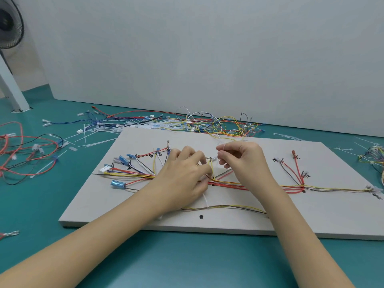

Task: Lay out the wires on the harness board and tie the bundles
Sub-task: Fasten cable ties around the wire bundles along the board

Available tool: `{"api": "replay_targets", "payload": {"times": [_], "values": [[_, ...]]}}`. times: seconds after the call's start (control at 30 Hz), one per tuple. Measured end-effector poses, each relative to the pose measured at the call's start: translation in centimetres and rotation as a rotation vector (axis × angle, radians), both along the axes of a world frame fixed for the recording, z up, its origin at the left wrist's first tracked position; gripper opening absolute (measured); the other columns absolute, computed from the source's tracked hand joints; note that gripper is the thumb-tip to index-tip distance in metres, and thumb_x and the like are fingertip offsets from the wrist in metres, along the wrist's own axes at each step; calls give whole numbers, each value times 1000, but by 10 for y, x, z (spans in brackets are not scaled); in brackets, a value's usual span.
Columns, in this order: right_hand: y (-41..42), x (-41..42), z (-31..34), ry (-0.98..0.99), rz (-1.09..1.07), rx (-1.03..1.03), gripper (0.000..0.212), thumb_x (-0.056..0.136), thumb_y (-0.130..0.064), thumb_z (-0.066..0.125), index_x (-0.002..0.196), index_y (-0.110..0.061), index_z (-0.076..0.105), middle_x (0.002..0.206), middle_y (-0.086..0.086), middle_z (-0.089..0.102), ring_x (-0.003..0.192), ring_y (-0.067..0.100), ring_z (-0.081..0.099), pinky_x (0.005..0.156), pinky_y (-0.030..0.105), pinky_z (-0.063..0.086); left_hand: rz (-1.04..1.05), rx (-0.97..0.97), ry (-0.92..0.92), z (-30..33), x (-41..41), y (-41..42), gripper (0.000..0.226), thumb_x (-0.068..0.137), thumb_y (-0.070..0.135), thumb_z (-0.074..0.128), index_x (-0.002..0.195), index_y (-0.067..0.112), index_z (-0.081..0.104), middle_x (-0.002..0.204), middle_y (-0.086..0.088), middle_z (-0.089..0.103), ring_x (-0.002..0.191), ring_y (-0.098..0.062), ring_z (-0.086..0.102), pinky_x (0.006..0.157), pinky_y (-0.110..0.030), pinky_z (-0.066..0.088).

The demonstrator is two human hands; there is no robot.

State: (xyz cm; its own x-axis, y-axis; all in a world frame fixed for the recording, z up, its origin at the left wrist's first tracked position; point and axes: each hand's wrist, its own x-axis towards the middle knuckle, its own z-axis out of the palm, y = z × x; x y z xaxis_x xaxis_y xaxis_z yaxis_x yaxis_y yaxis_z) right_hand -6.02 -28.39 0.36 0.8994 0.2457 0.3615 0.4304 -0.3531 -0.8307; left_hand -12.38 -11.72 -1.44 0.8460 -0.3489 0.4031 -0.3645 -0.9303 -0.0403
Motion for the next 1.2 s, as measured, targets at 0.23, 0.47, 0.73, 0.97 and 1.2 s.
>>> {"api": "replay_targets", "payload": {"times": [0.23, 0.47, 0.73, 0.97, 1.2], "values": [[3, -1, -3, 30, 17, -37, 15, 85, 4, 65, 93, -7, 71, 69, 6, 67, 65, 21, 65, 69, 36, 57, -31, 36, 33, -2, 3, 2, 24, 95, 36, 39, 114, 34, 52, 130, 6, 43, 118, -20, 35, 92, -37, 28], [-2, 2, -2, 33, -18, 0, 16, 83, 7, 65, 93, -4, 71, 68, 4, 67, 62, 16, 65, 64, 27, 57, 54, 133, -42, 0, 2, -16, 34, 93, 35, 34, 105, 21, 62, 122, 0, 51, 114, -27, 42, 86, -40, 34], [3, -1, -5, 54, -7, 14, 15, 81, 4, 69, 89, -8, 72, 69, 4, 70, 62, 18, 69, 61, 29, 57, 67, -334, 267, -10, -4, -12, 27, 98, 34, 46, 119, 32, 62, 135, 7, 33, 118, -16, 24, 98, -31, 22], [3, -3, -7, 84, 65, -65, 32, 74, 13, 68, 78, -19, 71, 70, 4, 70, 62, 13, 64, 70, 37, 58, 143, -641, 455, -4, 7, -12, 19, 94, 29, 57, 110, 32, 67, 122, 10, 40, 127, -14, 27, 98, -26, 18], [3, -4, -7, 73, 61, -136, 38, 71, 11, 71, 66, -26, 67, 74, 5, 73, 65, 12, 68, 68, 34, 59, 294, -701, 415, 1, 10, -24, 10, 80, 32, 74, 89, 36, 69, 120, 8, 49, 125, -18, 33, 89, -28, 21]]}}
